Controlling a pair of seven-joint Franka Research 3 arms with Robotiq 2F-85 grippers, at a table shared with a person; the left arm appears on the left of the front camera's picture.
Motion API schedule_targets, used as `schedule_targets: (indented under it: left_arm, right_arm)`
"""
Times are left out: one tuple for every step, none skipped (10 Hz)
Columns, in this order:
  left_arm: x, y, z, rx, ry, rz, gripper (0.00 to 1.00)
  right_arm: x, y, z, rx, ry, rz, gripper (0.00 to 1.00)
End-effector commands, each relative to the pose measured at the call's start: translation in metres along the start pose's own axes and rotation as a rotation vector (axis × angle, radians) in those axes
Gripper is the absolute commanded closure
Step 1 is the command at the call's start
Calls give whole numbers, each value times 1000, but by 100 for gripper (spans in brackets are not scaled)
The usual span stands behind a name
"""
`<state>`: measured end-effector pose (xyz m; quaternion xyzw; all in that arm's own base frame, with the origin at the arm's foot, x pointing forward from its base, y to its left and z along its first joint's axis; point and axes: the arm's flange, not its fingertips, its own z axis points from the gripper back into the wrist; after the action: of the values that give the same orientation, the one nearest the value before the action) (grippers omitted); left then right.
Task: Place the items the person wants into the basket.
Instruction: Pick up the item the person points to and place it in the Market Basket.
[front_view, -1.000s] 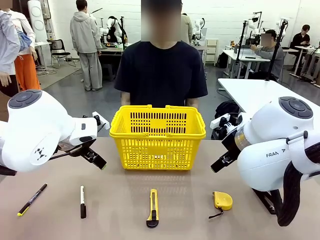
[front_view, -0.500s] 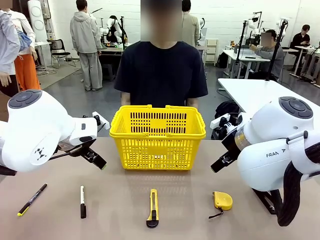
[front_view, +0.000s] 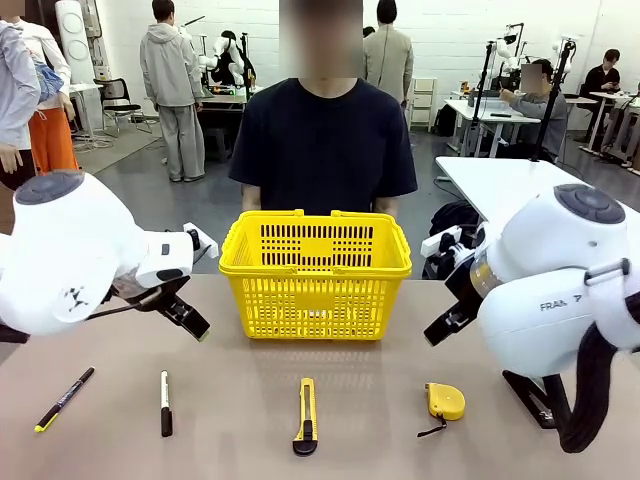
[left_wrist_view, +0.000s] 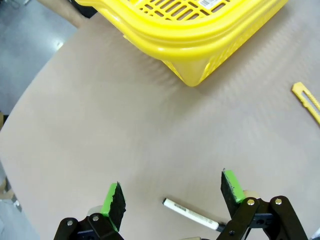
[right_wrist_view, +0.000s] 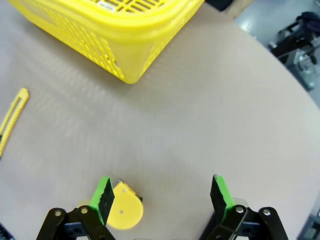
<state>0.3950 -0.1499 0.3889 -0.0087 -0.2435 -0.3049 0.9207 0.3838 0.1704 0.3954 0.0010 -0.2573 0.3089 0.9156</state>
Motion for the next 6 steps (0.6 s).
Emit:
schedule_targets:
  left_arm:
    - [-3, -11, 82, 28, -28, -28, 0]
    - [-4, -18, 124, 69, -59, -76, 0]
    - [-5, -27, 162, 114, -72, -114, 0]
    - [-5, -35, 192, 154, -82, -126, 0]
    - [-2, -40, 222, 179, -94, -130, 0]
    - [4, -42, 241, 207, -93, -136, 0]
  right_arm:
    - [-7, 27, 83, -92, -33, 20, 0]
    - [-7, 32, 120, -126, -52, 33, 0]
    - [-9, 34, 156, -161, -63, 31, 0]
    - [-11, 39, 191, -194, -78, 34, 0]
    - [-11, 46, 225, -214, -72, 48, 0]
    - [-10, 49, 248, -242, -71, 45, 0]
